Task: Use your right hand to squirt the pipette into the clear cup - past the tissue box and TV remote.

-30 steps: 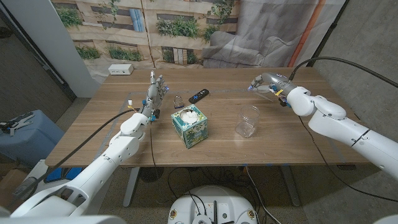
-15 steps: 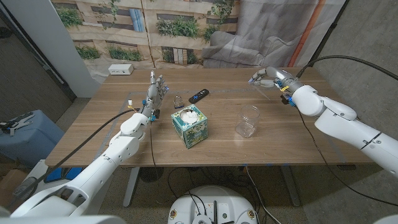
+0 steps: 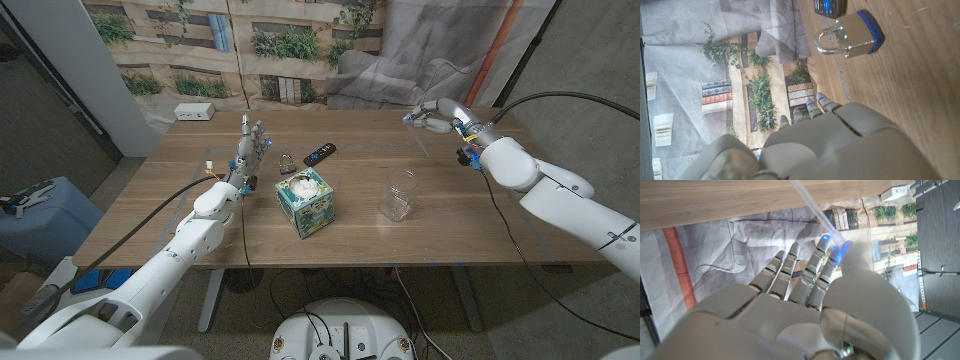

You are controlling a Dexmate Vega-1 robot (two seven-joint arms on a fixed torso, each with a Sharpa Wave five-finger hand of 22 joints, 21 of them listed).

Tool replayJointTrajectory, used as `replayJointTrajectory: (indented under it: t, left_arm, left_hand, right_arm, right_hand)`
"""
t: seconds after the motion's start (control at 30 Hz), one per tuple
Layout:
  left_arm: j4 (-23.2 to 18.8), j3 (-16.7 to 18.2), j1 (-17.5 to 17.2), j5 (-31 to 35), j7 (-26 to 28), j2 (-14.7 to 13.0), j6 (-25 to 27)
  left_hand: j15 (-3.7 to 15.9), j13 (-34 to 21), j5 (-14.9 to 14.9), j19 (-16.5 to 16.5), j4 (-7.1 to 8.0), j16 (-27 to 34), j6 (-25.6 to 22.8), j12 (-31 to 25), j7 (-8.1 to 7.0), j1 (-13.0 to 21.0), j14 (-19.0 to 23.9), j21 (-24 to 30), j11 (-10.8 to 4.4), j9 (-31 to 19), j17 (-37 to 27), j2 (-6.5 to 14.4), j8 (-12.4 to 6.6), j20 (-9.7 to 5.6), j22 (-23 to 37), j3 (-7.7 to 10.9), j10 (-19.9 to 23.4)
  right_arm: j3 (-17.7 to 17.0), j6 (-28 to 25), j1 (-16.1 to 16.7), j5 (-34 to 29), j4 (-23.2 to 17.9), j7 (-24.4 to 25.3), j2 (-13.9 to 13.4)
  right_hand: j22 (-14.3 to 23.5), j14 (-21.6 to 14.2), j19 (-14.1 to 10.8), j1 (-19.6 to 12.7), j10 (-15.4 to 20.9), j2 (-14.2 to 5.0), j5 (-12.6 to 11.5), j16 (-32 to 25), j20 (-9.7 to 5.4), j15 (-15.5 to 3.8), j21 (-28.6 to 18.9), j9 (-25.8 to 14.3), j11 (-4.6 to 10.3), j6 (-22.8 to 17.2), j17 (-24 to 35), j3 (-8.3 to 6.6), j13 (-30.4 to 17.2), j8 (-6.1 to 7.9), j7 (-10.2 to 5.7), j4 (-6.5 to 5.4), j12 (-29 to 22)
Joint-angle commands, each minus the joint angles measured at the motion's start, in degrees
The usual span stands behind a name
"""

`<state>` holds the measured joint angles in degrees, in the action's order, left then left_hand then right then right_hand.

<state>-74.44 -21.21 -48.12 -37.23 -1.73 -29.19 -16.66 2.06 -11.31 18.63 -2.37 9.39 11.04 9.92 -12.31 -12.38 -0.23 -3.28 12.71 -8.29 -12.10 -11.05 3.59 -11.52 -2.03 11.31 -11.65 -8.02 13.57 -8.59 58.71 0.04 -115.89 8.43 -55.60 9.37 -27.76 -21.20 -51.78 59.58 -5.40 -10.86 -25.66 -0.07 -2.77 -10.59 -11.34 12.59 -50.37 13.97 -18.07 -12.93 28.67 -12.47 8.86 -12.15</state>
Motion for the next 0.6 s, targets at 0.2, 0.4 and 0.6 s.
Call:
replayJointTrajectory:
  t: [0.2,0.4,0.6]
  left_arm:
    - [0.0,0.0,0.0,0.0,0.0,0.0,0.0]
    - [0.0,0.0,0.0,0.0,0.0,0.0,0.0]
    - [0.0,0.0,0.0,0.0,0.0,0.0,0.0]
  left_hand:
    - [6.63,-0.3,0.3,-0.7,-0.03,0.3,0.1,-0.3,-0.33,0.1,-0.5,0.3,-0.16,-0.1,-0.3,2.3,-0.33,-5.18,0.1,-0.33,-0.1]
    - [6.61,-0.3,0.2,-0.7,-0.02,0.3,0.1,-0.2,-0.33,0.1,-0.5,0.3,-0.29,-0.1,-0.3,2.3,-0.33,-5.16,0.1,-0.33,-0.1]
    - [6.64,-0.3,0.2,-0.7,-0.02,0.3,0.1,-0.3,-0.33,0.1,-0.5,0.3,-0.23,-0.1,-0.3,2.3,-0.33,-5.16,0.1,-0.33,-0.1]
  right_arm:
    - [-8.6,1.2,9.7,6.7,-6.1,6.7,2.7]
    - [-10.5,2.2,12.5,8.5,-7.4,8.5,5.2]
    - [-12.1,2.6,15.3,9.5,-8.7,10.2,7.4]
  right_hand:
    - [0.1,-0.2,0.1,0.3,0.1,-0.05,-0.2,-0.3,-0.13,-7.94,0.0,0.0,-0.02,-0.4,0.2,0.29,-0.2,-0.41,-0.13,-0.03,0.0]
    - [0.1,-0.1,0.2,0.4,0.2,-0.03,-0.3,-0.3,-0.13,-7.90,0.0,0.1,-0.02,-0.5,0.1,0.42,-0.3,-0.50,-0.12,-0.01,-0.1]
    - [0.1,0.0,0.3,0.4,0.3,-0.01,-0.4,-0.3,-0.17,-7.91,0.0,0.1,-0.03,-0.5,0.1,0.56,-0.5,-0.67,-0.14,0.04,-0.2]
